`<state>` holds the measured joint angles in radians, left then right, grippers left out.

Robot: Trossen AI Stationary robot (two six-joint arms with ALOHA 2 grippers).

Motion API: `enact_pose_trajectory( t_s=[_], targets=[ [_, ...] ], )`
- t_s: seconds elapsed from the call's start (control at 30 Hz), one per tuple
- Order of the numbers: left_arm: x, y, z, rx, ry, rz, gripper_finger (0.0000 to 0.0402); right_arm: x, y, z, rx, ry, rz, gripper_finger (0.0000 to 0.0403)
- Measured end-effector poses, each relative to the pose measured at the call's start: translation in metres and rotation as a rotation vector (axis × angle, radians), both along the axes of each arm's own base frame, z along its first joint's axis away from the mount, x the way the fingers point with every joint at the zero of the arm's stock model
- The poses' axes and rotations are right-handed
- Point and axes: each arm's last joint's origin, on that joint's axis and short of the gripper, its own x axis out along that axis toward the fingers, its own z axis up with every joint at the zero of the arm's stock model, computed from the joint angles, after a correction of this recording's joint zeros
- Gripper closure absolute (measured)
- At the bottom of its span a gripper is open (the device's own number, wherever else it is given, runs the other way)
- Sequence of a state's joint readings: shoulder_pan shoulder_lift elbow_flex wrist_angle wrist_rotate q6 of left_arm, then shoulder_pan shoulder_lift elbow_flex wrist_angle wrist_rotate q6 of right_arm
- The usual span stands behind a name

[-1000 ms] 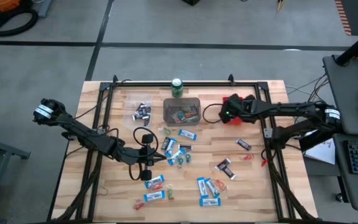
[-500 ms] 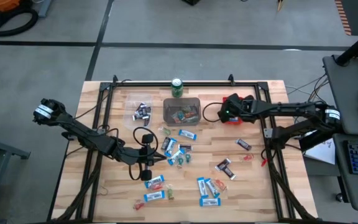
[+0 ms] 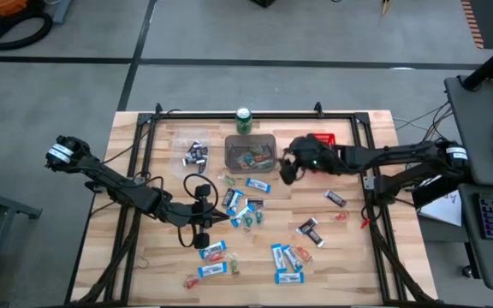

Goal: Organize candy in baskets
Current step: Put the white chocolate bar into the red bin

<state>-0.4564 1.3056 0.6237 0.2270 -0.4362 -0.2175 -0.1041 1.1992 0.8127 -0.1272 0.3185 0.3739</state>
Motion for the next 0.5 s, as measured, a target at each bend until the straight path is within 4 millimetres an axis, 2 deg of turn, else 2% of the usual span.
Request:
enact_pose_trajectory(
  t_s=[0.13, 0.5],
  targets=[
    [-0.001, 0.0, -0.001, -0.025, 0.015, 0.014, 0.0402, 0.003, 0.02, 0.001, 0.016, -0.01, 0.131, 0.0197],
    [-0.001, 0.0, -0.002, -0.026, 0.02, 0.015, 0.0402, 0.002, 0.055, -0.003, 0.028, 0.005, 0.251, 0.0197]
  ],
)
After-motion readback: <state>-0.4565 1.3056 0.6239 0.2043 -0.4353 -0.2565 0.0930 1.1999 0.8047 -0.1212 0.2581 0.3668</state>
